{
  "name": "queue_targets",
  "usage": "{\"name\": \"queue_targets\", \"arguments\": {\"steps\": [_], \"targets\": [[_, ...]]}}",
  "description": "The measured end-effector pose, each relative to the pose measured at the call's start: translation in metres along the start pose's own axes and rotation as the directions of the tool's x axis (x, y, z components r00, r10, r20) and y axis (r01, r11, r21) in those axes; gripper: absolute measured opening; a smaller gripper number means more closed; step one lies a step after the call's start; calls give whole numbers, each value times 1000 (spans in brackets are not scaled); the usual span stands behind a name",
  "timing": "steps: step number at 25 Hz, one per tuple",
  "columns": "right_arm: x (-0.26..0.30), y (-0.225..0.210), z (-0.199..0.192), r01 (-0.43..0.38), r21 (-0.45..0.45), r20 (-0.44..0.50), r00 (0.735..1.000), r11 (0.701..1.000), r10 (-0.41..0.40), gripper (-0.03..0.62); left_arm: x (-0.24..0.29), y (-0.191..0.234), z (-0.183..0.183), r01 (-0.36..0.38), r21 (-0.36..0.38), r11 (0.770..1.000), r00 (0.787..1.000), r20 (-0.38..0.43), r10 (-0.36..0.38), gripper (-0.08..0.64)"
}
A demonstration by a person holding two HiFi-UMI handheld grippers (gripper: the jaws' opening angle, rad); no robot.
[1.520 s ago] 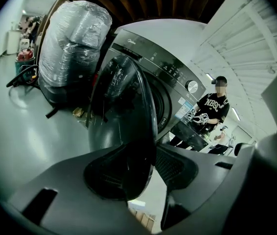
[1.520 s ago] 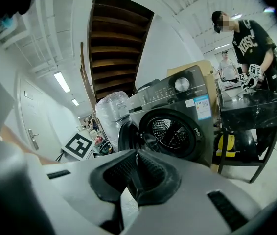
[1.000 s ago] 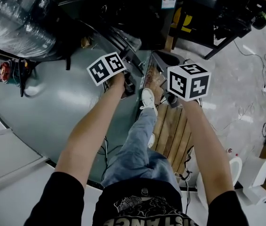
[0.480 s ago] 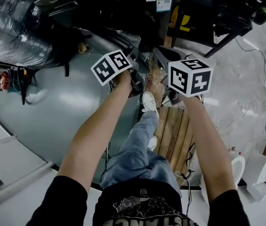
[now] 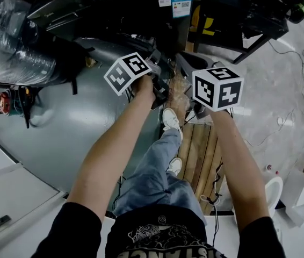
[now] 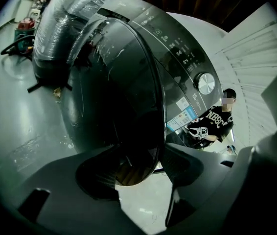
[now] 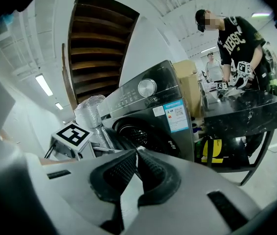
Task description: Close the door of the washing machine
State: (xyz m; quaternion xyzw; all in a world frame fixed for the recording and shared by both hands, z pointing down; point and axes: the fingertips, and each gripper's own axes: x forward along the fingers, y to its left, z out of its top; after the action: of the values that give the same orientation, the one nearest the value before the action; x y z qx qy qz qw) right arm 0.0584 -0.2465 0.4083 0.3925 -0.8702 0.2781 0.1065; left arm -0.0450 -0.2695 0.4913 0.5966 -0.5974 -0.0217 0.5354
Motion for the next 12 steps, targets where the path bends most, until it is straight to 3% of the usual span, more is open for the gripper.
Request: {"name": "queue_targets", "arguments": {"steps": [12], "targets": [[19,-30,9,33,7,6,999,999,-33,23,40,-21,17,23,-71,997,1000,0,-23,282]]}}
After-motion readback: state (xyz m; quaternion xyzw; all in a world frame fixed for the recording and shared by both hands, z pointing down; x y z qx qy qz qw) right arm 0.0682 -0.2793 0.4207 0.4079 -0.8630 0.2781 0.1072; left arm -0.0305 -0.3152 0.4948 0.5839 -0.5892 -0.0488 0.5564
